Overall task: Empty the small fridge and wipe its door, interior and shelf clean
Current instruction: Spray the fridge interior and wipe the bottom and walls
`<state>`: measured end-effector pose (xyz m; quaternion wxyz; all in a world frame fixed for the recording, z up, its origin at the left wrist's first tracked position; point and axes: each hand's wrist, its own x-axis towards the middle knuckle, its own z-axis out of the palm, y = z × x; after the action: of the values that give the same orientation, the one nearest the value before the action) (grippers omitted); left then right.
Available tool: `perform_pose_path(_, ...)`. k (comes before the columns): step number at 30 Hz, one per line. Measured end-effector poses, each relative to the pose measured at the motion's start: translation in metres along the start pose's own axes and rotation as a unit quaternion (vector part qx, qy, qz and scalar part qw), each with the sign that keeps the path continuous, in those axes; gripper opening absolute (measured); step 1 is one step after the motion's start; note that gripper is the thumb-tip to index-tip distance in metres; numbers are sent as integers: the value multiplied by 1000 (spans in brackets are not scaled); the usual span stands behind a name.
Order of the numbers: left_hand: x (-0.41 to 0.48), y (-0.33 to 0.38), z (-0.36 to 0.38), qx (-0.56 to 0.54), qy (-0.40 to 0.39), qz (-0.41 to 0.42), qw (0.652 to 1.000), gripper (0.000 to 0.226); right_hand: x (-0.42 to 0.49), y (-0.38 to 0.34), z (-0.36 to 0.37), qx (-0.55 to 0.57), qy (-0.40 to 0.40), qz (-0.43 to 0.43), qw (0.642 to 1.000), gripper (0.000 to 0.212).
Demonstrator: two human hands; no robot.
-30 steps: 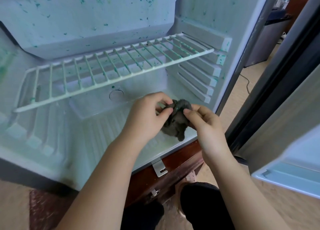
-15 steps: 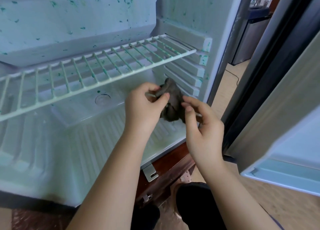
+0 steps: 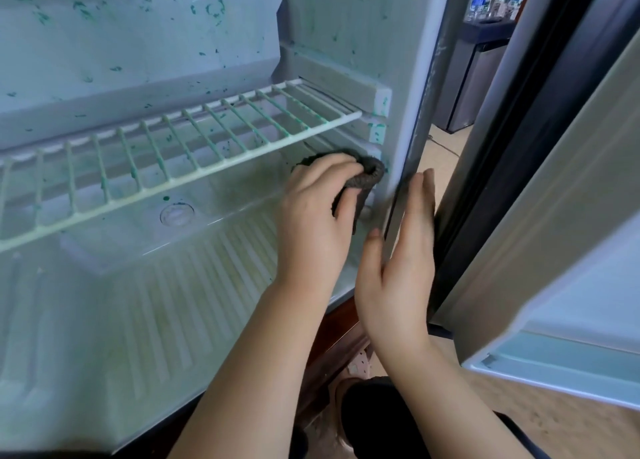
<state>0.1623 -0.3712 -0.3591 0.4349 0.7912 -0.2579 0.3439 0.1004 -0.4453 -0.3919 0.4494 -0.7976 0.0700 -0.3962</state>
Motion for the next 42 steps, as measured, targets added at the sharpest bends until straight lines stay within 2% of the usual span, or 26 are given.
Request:
perform_pose_path(3, -3, 2, 4, 38, 0, 15, 999, 27, 3, 4, 0, 26, -32, 46, 998, 64)
perform_pose_path(9, -3, 9, 10, 52, 9, 26, 998, 21, 2, 2, 3, 63, -14, 79, 995, 64)
perform_pose_path(10, -8, 5, 12, 71, -18, 25, 997, 17, 3, 2, 3, 66, -12, 82, 994, 63)
perform_pose_path(12, -27, -5, 18, 148, -149, -3, 978, 5, 2, 1, 3, 66, -11, 79, 995, 62)
perform_pose_path(13, -36, -8, 19, 155, -199, -27, 967, 3, 1, 1, 2, 63, -13, 76, 995, 61)
perform_pose_path(14, -40, -10, 18, 135, -212, -50, 967, 3, 1, 1, 0, 60, -17, 72, 995, 60)
perform_pose_path(15, -38, -11, 17, 106, -190, -70, 974, 2, 2, 2, -1, 57, -22, 69, 996, 59)
perform_pose_path(18, -10, -3, 4, 56, -61, -101, 991, 14, 3, 3, -3, 55, -34, 75, 995, 58)
perform_pose_path(22, 13, 6, -8, -12, 32, -126, 991, 11, 3, 3, -4, 57, -34, 60, 996, 57)
perform_pose_path(30, 10, 8, 17, -73, 26, -193, 978, 2, 3, 7, -4, 61, -50, 59, 995, 59)
perform_pose_path(32, 14, 7, 13, -88, 9, -236, 968, 10, 3, 7, -4, 62, -49, 59, 995, 59)
perform_pose_path(34, 17, 6, 10, -151, 8, -305, 940, 19, 3, 6, -5, 65, -51, 63, 995, 59)
perform_pose_path(37, 20, 7, 8, -244, 22, -389, 888, 20, 3, 4, -7, 61, -56, 62, 995, 59)
perform_pose_path(42, 21, 15, 8, -232, -5, -381, 895, 15, 3, 4, -7, 62, -57, 62, 995, 59)
